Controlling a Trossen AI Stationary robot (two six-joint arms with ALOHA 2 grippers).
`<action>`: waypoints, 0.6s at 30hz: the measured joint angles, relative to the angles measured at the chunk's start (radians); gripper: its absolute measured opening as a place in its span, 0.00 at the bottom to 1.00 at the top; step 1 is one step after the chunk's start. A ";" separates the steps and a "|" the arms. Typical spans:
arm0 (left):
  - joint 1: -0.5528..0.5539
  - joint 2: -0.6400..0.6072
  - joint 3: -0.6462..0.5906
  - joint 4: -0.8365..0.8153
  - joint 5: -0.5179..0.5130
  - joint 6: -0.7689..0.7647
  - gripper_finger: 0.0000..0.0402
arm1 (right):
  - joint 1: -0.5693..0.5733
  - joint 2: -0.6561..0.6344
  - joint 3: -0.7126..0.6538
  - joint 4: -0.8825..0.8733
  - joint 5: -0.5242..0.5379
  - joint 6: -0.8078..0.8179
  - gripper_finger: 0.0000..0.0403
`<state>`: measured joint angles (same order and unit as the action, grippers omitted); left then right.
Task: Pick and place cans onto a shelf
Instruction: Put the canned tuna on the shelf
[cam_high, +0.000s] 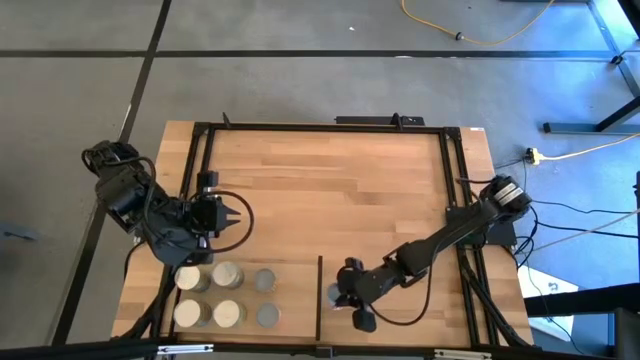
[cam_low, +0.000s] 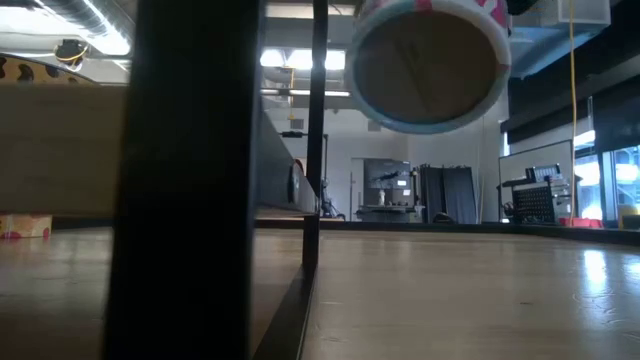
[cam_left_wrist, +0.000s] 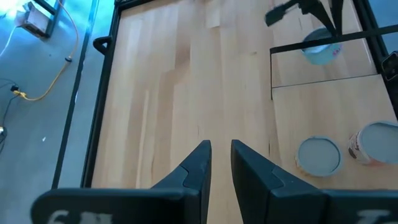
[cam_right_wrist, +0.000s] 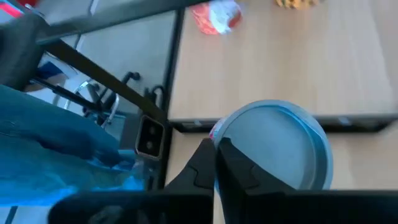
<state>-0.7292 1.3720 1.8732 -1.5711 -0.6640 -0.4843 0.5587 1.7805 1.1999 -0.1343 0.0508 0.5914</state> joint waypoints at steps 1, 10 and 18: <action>0.000 0.000 0.000 0.000 0.000 0.002 0.14 | 0.000 0.012 0.000 0.028 -0.001 -0.006 0.01; 0.000 0.000 0.000 0.000 0.000 0.025 0.14 | 0.004 0.129 0.095 0.131 -0.009 -0.115 0.01; 0.000 0.000 0.000 0.000 0.000 0.025 0.14 | 0.004 0.240 0.209 0.118 -0.072 -0.209 0.01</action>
<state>-0.7292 1.3720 1.8732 -1.5711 -0.6637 -0.4591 0.5625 2.0206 1.4087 -0.0165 -0.0211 0.3824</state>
